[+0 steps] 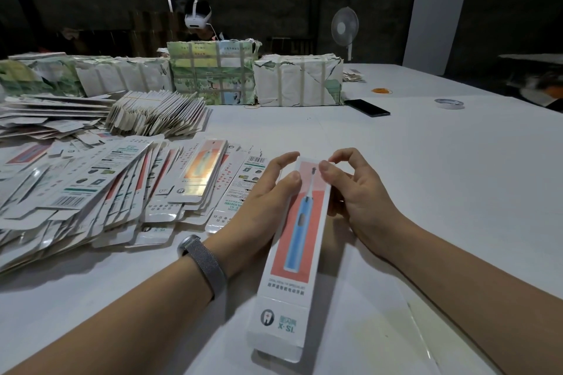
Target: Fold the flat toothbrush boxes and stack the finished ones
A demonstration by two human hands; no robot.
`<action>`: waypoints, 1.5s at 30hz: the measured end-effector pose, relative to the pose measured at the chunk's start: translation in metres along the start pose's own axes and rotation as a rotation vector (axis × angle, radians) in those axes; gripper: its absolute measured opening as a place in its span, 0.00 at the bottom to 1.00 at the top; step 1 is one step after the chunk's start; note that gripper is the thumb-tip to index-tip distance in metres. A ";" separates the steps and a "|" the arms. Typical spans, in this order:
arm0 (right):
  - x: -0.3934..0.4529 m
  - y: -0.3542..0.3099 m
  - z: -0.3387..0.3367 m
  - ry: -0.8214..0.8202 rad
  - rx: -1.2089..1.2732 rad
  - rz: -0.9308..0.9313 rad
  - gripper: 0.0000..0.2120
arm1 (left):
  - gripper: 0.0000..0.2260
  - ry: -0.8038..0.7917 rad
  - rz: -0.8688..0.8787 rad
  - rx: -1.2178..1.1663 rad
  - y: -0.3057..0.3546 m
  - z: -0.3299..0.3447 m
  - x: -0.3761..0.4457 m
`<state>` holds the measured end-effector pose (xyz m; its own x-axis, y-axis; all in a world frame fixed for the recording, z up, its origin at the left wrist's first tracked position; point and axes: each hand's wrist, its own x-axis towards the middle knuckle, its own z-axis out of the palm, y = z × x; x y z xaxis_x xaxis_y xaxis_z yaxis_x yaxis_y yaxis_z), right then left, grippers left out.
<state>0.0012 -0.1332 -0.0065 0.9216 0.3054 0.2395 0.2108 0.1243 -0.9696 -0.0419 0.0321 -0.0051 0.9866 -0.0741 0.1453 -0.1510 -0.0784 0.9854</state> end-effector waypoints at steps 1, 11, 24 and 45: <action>0.000 -0.001 0.000 0.000 0.005 0.008 0.09 | 0.12 -0.003 -0.003 -0.009 0.000 0.000 0.000; 0.002 -0.003 0.001 0.099 0.012 0.006 0.20 | 0.06 -0.028 -0.093 -0.287 0.001 0.002 0.001; -0.023 -0.057 -0.019 -0.249 -1.342 -0.187 0.35 | 0.22 0.061 -0.020 -0.311 -0.002 0.006 0.004; -0.129 -0.093 -0.342 0.616 -1.903 0.591 0.16 | 0.27 -0.040 -0.017 -0.001 -0.054 -0.028 0.016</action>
<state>-0.0255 -0.5072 0.0358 0.8680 -0.3974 0.2979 -0.4563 -0.8749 0.1624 -0.0167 0.0629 -0.0537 0.9858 -0.1122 0.1251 -0.1344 -0.0791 0.9878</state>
